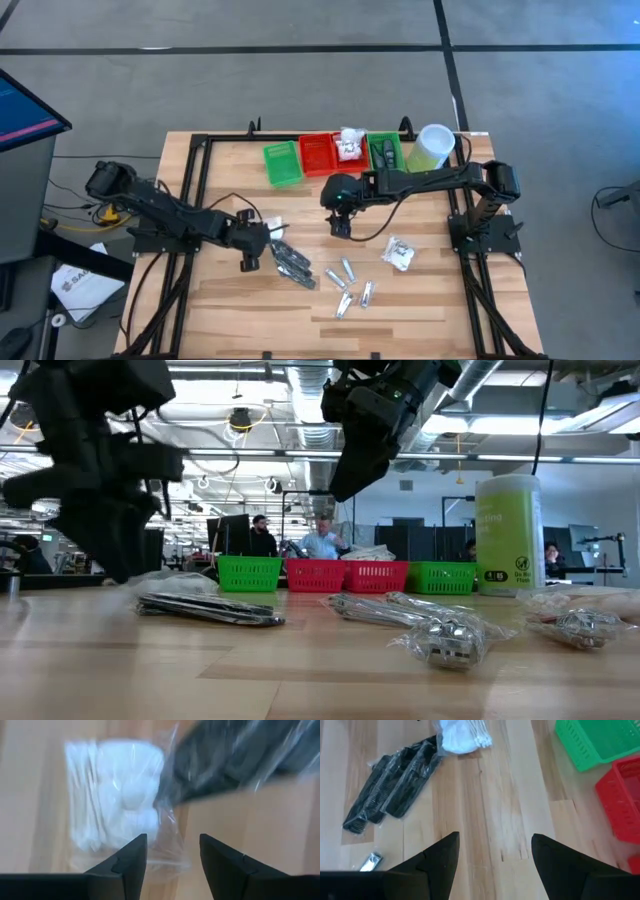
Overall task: Pick & Place Travel size toiletries
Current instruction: Put the white cotton pack into the right red bin
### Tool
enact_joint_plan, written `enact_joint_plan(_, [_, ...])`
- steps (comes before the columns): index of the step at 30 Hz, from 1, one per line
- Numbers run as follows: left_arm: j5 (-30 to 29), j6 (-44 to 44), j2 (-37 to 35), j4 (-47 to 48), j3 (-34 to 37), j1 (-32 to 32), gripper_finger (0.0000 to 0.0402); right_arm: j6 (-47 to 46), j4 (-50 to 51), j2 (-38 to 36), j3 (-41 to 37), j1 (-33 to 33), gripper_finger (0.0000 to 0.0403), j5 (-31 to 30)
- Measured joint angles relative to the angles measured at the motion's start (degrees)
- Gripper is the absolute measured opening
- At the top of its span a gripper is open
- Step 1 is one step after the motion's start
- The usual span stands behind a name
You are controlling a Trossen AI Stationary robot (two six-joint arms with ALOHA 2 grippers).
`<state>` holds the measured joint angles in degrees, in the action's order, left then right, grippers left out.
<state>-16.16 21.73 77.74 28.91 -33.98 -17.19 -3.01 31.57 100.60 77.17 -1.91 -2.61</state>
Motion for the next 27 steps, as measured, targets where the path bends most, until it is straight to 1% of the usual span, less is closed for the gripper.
enact_joint_plan(4, [-2.67,0.15,3.63,1.04,-0.01,-0.63,0.0165,0.02,-1.47,0.00,0.00,-0.02,0.0238,0.00])
enact_joint_plan(9, [-7.36,0.17,5.82,0.89,-0.24,-1.02,0.0150,0.39,-2.21,-0.02,0.00,-0.02,0.0238,0.00])
enact_joint_plan(12, [-11.68,0.17,6.09,1.63,0.04,-1.51,0.0131,0.39,-2.19,-0.02,0.00,-0.02,0.0238,0.00])
enact_joint_plan(14, [-13.36,0.16,5.96,1.56,0.04,-1.90,0.0108,0.41,-2.19,-0.02,0.00,-0.02,0.0238,0.00])
enact_joint_plan(19, [-13.88,0.22,5.66,1.83,0.04,-2.30,0.0016,0.50,-3.82,-0.04,-1.10,-0.02,0.0238,0.00])
enact_joint_plan(23, [-13.90,0.97,5.64,1.80,0.04,-2.31,0.0002,0.62,-5.36,-0.04,-2.84,-0.16,0.0238,0.00])
enact_joint_plan(27, [-13.88,1.01,4.71,2.25,-0.45,-2.34,0.0001,0.57,-5.54,-0.02,-3.48,-0.46,0.0238,0.00])
